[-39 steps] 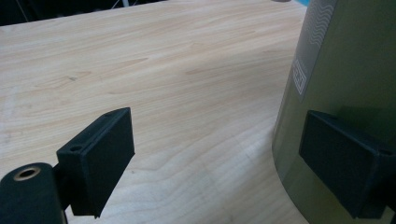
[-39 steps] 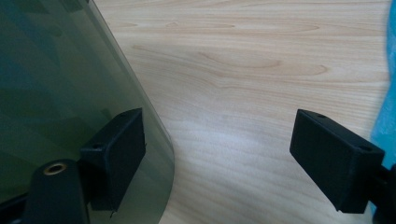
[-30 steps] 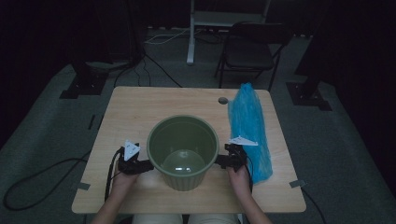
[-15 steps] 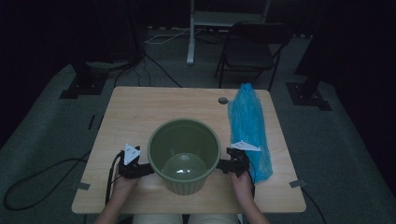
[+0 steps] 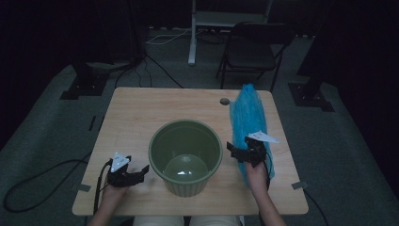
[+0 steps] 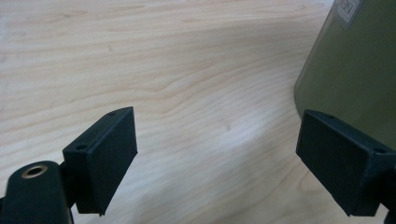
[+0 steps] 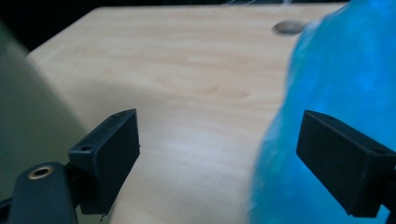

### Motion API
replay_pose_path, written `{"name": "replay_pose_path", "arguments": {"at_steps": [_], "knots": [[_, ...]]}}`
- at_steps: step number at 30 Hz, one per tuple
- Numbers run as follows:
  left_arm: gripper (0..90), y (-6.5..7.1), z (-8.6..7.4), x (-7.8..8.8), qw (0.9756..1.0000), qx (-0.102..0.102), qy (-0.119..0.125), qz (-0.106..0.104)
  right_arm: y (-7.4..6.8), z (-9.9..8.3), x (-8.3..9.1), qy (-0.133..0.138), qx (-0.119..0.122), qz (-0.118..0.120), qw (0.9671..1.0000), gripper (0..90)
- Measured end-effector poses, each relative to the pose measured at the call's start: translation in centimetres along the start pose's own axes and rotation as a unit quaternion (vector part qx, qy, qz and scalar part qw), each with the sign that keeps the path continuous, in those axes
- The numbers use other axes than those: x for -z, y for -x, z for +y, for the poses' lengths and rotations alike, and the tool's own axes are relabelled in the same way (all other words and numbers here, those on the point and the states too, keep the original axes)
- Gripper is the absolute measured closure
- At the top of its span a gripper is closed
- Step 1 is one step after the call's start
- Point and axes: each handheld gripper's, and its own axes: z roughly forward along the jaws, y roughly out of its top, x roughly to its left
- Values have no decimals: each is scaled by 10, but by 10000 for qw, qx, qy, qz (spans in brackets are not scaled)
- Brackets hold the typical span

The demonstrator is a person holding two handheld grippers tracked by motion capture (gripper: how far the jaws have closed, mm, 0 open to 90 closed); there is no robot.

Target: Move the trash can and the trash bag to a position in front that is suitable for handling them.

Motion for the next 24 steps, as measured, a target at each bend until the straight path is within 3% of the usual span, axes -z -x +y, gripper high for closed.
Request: {"name": "replay_pose_path", "arguments": {"at_steps": [3,6,9,11,13,19,24], "knots": [[129,-10,-6,8,9998,209,57,47,19,8,1,115,-179,-254,9995,128],[129,-14,-9,12,9996,209,75,170,38,14,-4,-26,-359,-659,9972,128],[128,-14,-11,12,9995,230,77,199,58,16,-12,-250,-477,-636,9965,125],[122,-13,-13,10,9996,226,30,177,64,16,-14,-311,-518,-624,9962,125],[109,-13,-14,9,9996,237,6,156,76,15,-22,-457,-441,-771,9950,123],[109,-13,-15,10,9995,305,66,99,105,9,-34,-829,-601,-1218,9873,125],[109,-12,-14,10,9996,278,81,75,122,-4,-41,-1157,-688,-1473,9799,205]]}}
